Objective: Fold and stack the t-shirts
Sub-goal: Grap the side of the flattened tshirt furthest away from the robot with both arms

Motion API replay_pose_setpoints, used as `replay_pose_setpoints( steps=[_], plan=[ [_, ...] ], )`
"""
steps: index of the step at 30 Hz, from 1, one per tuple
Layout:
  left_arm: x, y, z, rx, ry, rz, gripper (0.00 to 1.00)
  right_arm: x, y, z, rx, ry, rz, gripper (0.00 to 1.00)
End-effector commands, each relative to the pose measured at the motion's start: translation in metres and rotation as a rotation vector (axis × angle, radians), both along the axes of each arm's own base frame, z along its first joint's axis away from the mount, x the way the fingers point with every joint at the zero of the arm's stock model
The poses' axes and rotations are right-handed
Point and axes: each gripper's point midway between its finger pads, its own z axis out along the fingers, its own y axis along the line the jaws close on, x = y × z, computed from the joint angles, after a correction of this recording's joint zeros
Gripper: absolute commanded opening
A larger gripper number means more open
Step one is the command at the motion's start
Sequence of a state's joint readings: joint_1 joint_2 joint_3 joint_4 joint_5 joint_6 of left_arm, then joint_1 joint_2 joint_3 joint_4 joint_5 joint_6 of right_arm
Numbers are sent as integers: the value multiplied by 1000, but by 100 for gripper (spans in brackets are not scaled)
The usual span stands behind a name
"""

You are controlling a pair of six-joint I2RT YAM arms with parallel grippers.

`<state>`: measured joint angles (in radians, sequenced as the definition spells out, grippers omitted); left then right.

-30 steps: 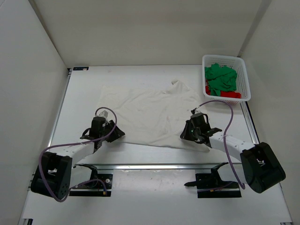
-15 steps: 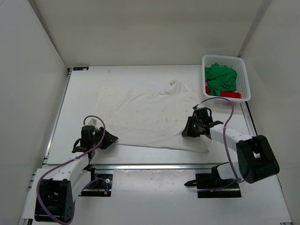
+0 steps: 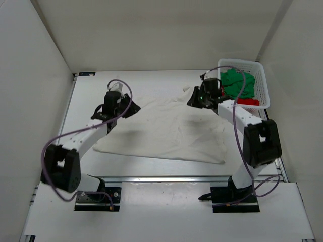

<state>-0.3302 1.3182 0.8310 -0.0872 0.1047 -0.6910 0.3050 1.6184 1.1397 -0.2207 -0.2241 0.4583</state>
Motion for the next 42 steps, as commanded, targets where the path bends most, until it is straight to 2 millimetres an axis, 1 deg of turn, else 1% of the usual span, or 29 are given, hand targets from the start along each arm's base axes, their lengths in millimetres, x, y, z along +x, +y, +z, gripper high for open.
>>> replay_pose_setpoints(
  steps=[1,2,3,4,5,6,8,9,10,11,12,13,14,15,17,18,19,21,25,28,31,32,33,34,35,36,37,38,42],
  plan=[
    [49,21,-4,70,-4,58,35,64,-13,17,-26,-117,-48,5],
    [58,26,-10,70,12,64,36,82,-14,21,-33,-148,-52,14],
    [69,30,-2,84,-12,74,37,101,-17,26,-54,-171,-66,22],
    [79,36,-4,111,-1,89,37,111,-22,8,-78,-139,-80,25],
    [85,44,-16,127,35,95,38,128,-25,24,-96,-174,-88,32],
    [95,45,-7,133,7,93,38,150,-23,28,-114,-192,-81,36],
    [113,62,-14,180,22,129,39,169,-28,8,-185,-118,-79,40],
    [116,70,-17,199,34,139,39,190,-25,7,-203,-132,-73,42],
    [122,73,-21,210,44,143,39,188,-28,-36,-248,-21,-70,42],
    [127,79,-27,228,57,145,40,197,-23,-44,-284,-5,-57,42],
    [132,88,-32,249,66,169,40,205,-27,-24,-307,-26,-70,42],
    [137,90,-28,257,52,172,40,208,-26,-52,-331,20,-72,42],
    [141,100,-36,281,66,192,41,212,-26,-39,-331,9,-70,42],
    [142,108,-47,296,104,206,41,211,-34,-56,-332,48,-83,43],
    [158,118,-43,301,103,211,42,197,-28,-75,-331,101,-58,42],
    [155,126,-60,312,159,214,42,194,-29,-76,-342,104,-46,42],
    [164,131,-53,329,138,223,42,190,-28,-80,-348,121,-35,41],
    [168,141,-60,351,158,239,43,186,-12,-73,-351,97,25,40],
    [173,148,-72,355,184,242,44,183,5,-46,-375,50,31,7],
    [172,147,-77,324,186,242,44,170,7,-21,-446,30,-5,0],
    [171,151,-77,303,185,255,43,140,11,-4,-514,53,-13,0],
    [172,153,-73,302,176,259,43,123,19,-21,-549,97,9,0],
    [172,153,-74,296,178,265,42,107,13,-22,-578,120,5,2],
    [170,153,-74,295,177,268,42,98,26,-2,-571,68,6,7],
    [170,165,-72,281,175,283,43,86,33,-19,-560,79,31,19],
    [167,169,-74,273,185,298,43,78,37,1,-526,31,39,26],
    [168,169,-76,273,177,297,43,56,46,-3,-492,33,75,32],
    [169,171,-73,262,173,308,43,42,50,-17,-470,57,97,34],
    [168,176,-73,243,172,325,43,4,44,-14,-443,88,161,38]
  ],
)
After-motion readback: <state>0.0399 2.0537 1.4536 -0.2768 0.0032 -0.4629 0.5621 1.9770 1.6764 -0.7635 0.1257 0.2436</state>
